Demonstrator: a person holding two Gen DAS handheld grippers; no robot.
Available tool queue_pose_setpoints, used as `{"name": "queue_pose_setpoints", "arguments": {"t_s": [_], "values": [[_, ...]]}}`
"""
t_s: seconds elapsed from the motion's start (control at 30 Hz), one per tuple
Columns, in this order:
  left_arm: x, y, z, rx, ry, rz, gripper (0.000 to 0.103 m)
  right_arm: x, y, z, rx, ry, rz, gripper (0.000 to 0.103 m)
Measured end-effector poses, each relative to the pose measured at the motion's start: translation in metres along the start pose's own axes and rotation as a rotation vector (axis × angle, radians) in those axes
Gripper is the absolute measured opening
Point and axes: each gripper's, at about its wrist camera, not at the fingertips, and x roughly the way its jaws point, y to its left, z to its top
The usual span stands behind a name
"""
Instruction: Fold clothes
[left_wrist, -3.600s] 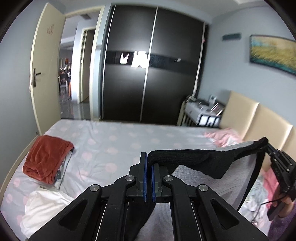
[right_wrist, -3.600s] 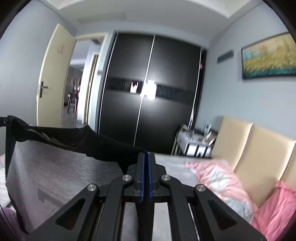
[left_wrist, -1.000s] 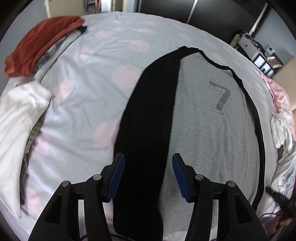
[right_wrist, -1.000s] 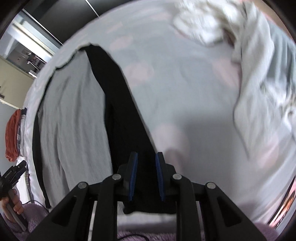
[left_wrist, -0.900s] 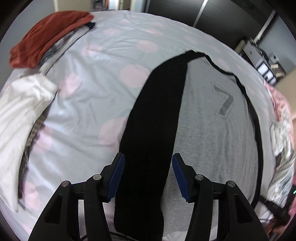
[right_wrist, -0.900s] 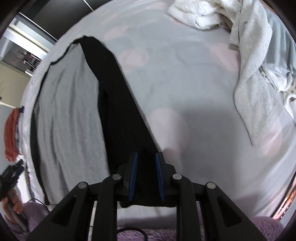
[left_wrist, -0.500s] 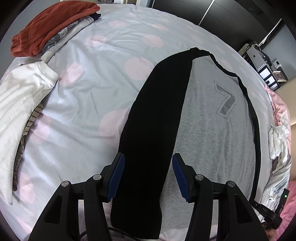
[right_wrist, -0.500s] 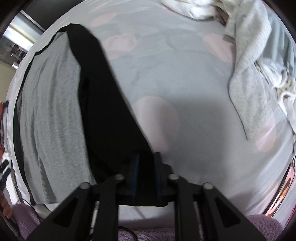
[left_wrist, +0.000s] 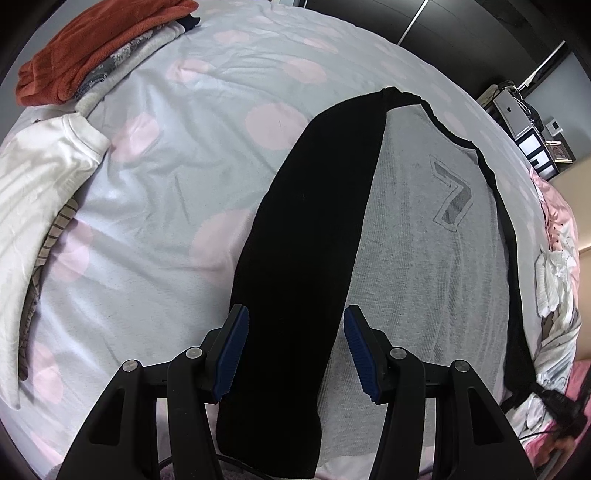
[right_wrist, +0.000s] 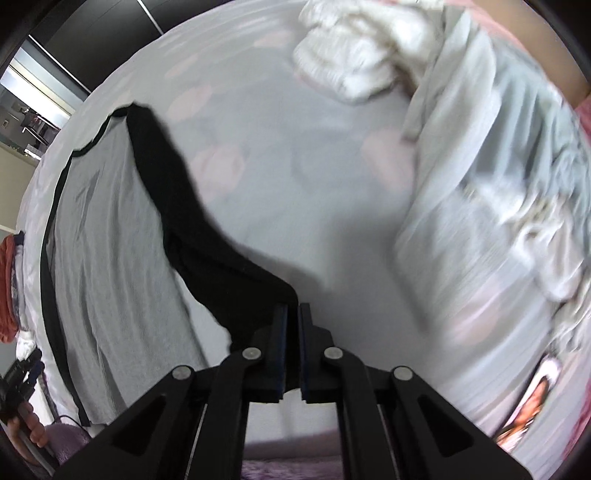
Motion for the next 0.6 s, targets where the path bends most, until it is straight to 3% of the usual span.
{"name": "queue_pose_setpoints", "arguments": {"t_s": [0.23,0.37,0.53,0.6], "values": [[0.009,0.002,0.007,-0.024,0.026,-0.041,0.055,-0.026,-0.022,0.061,-0.037,-0.002,-0.072,0.005],[0.012,0.002,0.012,-0.038,0.027,-0.057,0.055,-0.023,-0.042,0.094,-0.040,-0.010,-0.157,0.005],[0.014,0.004,0.021,-0.051,0.007,-0.062,0.055,-0.003,-0.091,0.129,0.058,0.038,-0.255,0.005],[0.016,0.005,0.024,-0.059,0.004,-0.060,0.055,0.008,-0.107,0.134,0.096,0.067,-0.247,0.005]]}}
